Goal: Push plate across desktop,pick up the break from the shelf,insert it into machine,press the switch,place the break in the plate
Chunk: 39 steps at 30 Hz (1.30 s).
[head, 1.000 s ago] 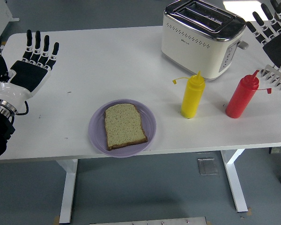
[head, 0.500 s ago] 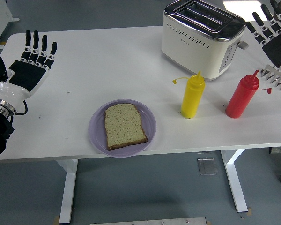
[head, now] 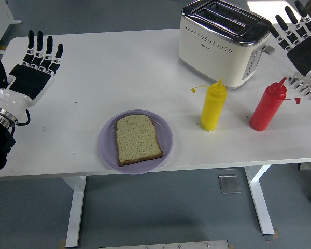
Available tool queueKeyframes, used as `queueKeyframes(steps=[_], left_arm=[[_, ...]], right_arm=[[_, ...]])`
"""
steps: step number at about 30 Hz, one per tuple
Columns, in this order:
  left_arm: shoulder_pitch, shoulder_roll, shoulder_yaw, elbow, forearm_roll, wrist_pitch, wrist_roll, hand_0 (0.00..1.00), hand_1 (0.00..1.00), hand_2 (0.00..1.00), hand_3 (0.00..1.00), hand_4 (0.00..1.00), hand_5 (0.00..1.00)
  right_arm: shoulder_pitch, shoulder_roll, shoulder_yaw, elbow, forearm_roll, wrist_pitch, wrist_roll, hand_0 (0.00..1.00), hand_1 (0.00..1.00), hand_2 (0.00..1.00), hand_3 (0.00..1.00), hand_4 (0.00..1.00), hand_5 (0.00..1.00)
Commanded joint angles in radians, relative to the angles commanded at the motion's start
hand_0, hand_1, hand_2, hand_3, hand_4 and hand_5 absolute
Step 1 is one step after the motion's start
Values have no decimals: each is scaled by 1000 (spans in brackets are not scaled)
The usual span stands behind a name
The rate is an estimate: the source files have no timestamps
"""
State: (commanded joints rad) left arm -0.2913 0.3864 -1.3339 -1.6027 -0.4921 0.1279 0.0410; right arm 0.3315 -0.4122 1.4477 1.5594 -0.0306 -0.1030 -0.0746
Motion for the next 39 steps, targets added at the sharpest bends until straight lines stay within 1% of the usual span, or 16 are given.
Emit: queueKeyframes(steps=[22,39], left_arm=[[-12,-6,6,8,2,0,-2,807,754,732,752,780,998],[-23,-2,16,10,-11,0,0,810,757,734,752,768,998]], right_arm=[[-5,4,15,6,7,-9,3,816,765,743,734,692,436],[-9,6,16,9,11,-13,5,815,764,741,733,689,431]])
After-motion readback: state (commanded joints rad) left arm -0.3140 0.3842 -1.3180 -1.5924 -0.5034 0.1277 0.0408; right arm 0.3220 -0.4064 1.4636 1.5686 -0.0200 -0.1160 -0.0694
